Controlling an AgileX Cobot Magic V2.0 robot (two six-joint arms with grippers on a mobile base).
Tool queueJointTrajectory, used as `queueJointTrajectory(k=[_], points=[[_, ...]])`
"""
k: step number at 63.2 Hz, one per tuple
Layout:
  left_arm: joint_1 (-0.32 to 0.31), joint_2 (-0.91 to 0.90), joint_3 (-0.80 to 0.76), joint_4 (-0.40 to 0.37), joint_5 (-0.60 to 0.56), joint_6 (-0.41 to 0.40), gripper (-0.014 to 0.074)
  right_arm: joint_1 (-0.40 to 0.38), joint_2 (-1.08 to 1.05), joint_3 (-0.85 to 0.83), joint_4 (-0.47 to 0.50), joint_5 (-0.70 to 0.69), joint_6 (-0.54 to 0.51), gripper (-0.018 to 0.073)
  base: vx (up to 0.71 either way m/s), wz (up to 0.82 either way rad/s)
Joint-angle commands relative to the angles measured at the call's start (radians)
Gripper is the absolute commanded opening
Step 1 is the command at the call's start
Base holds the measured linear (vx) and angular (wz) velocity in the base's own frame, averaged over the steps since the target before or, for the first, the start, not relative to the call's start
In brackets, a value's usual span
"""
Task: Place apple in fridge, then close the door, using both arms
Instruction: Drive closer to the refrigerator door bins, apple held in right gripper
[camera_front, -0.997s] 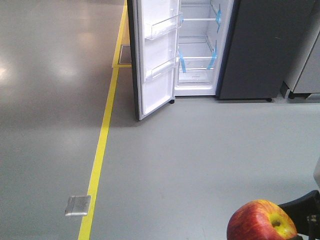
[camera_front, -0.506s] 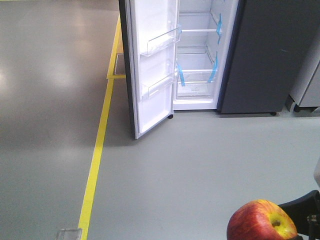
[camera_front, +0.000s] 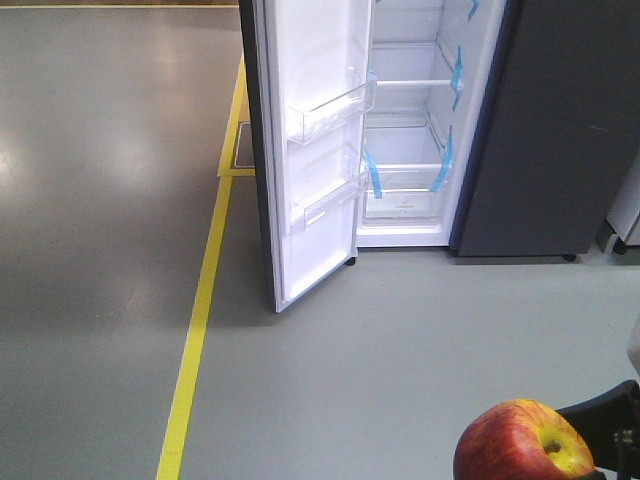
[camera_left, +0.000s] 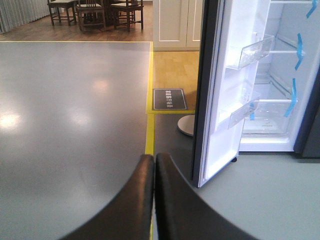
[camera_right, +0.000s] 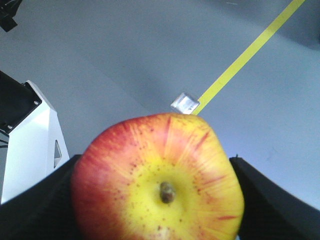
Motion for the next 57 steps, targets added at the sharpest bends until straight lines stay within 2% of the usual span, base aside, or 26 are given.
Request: queueJointTrajectory(k=[1,57], points=[[0.000,-0.017,0.021,-0.001,-0.077,-0.003,-0.0006,0.000,-0.002,-0.028,0.048,-0.037,-0.005,0.0377,0.24,0.03],[0.000,-0.017,0.021,-0.001,-0.077,-0.003,-0.0006,0.000,-0.002,-0.028,0.048,-0.037,-0.005,0.0377,0.18,0.04]])
